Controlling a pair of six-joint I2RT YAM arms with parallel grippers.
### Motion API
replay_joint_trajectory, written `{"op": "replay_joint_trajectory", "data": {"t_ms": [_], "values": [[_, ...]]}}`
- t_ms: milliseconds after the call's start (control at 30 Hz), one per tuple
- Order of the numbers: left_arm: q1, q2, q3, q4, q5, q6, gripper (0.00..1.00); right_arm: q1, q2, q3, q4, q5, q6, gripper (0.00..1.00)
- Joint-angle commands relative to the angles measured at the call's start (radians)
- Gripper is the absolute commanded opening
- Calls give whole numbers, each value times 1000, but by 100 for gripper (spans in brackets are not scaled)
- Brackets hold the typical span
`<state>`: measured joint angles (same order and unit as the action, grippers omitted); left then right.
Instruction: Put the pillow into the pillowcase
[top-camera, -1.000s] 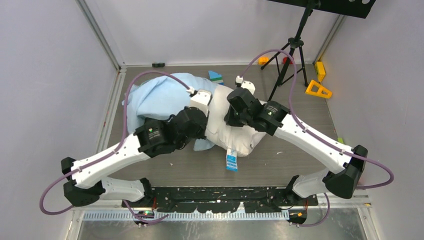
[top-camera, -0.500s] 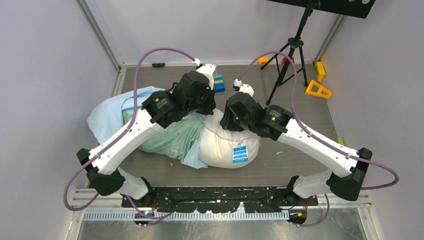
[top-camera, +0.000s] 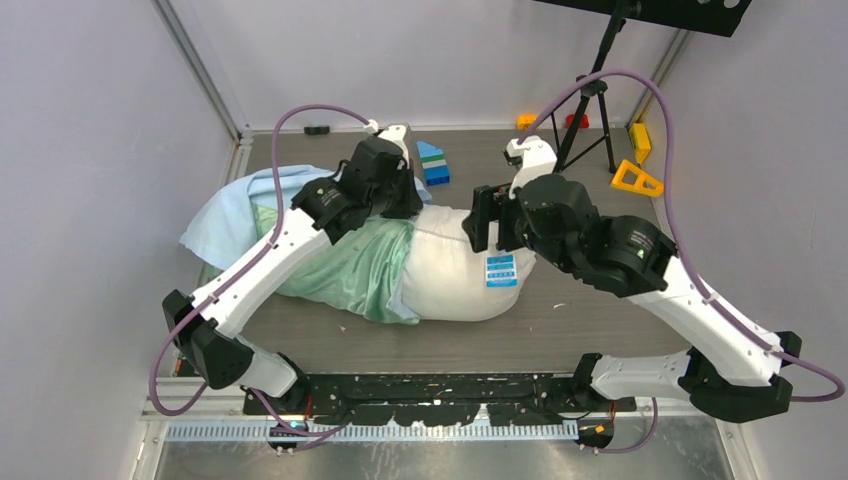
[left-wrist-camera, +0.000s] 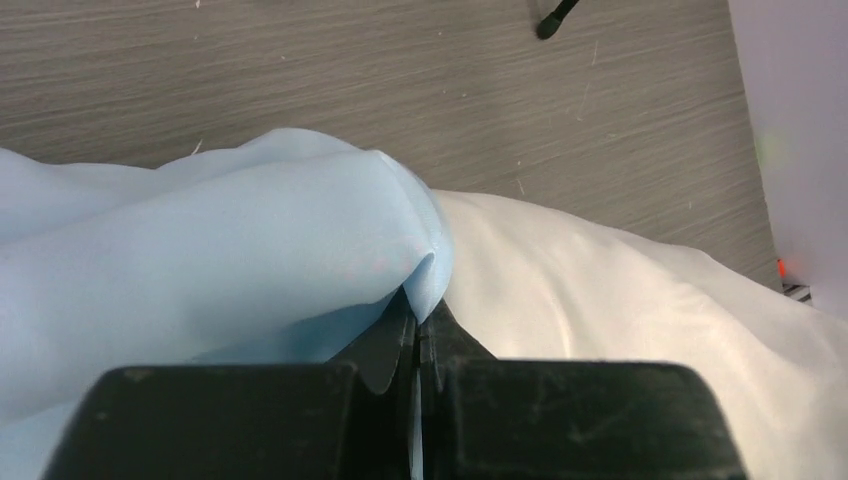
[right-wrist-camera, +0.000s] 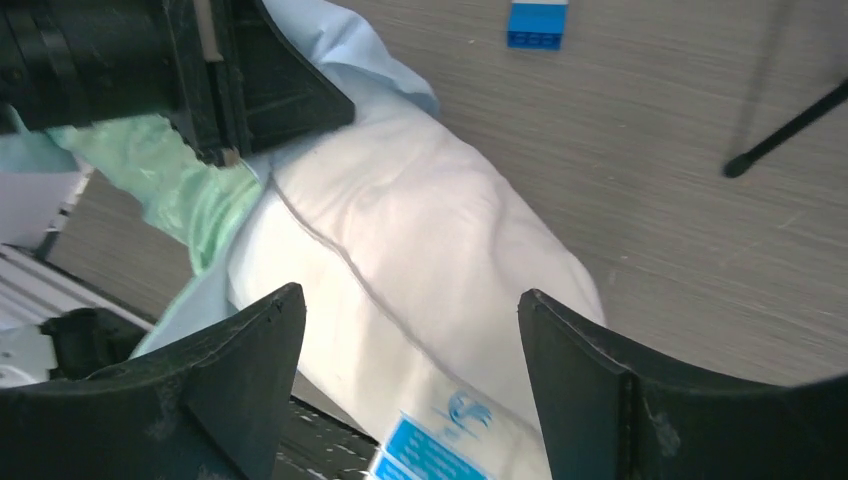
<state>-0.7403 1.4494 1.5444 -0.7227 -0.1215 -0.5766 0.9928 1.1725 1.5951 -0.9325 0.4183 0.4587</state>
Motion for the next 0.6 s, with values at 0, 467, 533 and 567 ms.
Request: {"op": "replay_joint_trajectory", "data": {"t_ms": [0, 467, 533, 567], "values": [[30, 8, 40, 78, 54, 9, 0, 11, -37, 16, -106, 153, -113, 84], [43, 162, 265, 111, 168, 58, 0, -253, 100, -215, 68, -156, -25, 39], [43, 183, 309, 110, 186, 54, 2, -365, 126, -239, 112, -283, 17, 7], [41, 191, 324, 111, 198, 55, 7, -386, 138, -239, 126, -296, 32, 1]]}}
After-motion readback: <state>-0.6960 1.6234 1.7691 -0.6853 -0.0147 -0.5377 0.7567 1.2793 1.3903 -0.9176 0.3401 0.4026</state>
